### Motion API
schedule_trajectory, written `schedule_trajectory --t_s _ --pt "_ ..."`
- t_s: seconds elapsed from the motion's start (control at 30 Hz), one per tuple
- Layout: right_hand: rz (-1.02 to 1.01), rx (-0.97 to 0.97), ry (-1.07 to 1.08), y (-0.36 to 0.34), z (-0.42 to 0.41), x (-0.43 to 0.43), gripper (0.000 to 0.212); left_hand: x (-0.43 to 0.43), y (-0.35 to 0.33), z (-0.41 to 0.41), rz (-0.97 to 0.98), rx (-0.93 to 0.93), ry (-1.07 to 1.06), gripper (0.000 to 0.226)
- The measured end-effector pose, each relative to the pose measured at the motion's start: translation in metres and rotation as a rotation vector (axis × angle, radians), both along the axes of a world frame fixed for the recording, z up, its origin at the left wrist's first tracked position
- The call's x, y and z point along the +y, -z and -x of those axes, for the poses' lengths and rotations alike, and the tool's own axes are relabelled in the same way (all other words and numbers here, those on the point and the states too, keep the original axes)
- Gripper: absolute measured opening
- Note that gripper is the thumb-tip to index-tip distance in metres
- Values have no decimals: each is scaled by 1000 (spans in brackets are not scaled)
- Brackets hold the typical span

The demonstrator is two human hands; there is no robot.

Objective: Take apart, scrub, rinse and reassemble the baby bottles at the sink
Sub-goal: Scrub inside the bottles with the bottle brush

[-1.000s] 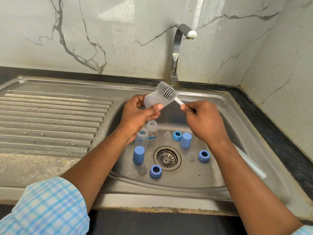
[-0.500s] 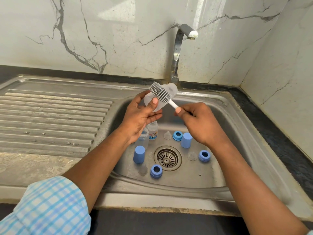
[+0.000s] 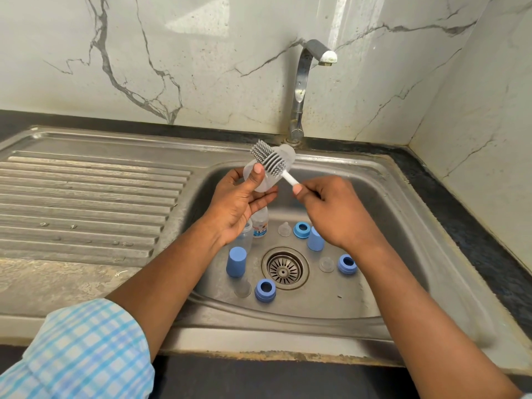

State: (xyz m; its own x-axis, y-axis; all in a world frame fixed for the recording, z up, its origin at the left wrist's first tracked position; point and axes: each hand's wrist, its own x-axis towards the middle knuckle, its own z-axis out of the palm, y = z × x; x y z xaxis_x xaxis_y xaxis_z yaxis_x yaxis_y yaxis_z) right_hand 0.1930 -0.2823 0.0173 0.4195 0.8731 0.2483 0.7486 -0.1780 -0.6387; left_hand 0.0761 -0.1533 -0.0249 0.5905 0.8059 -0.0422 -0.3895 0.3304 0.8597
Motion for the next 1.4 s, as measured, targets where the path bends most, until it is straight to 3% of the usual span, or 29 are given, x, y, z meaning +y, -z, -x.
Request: schedule_trajectory --t_s 0.07,0.17,0.27,0.5,0.7,0.93,1.1,1.27,1.4 --pt "-11 56 -6 -3 -2 0 37 1 -1 0 8 -8 22 62" --pt "-48 -41 137 -3 -12 -1 38 -1 -4 -1 -8 31 47 50" --pt "-97 -141 301 3 -24 1 49 -5 -8 -2 -10 65 36 64" --pt "23 -60 -39 2 -3 0 47 5 -5 2 116 -79 -17 48" --pt "-70 -147 256 9 -26 7 46 -2 -4 -2 101 -1 47 51" --pt "56 -126 -107 7 -8 1 38 7 -5 1 187 -59 -14 50" --pt "55 -254 7 7 -7 3 23 9 -7 1 194 -74 -28 49" --pt "-81 -139 8 12 -9 6 37 9 -7 2 220 -76 -16 53" --pt "-34 -188 78 12 -10 6 38 5 -7 1 195 -42 31 46"
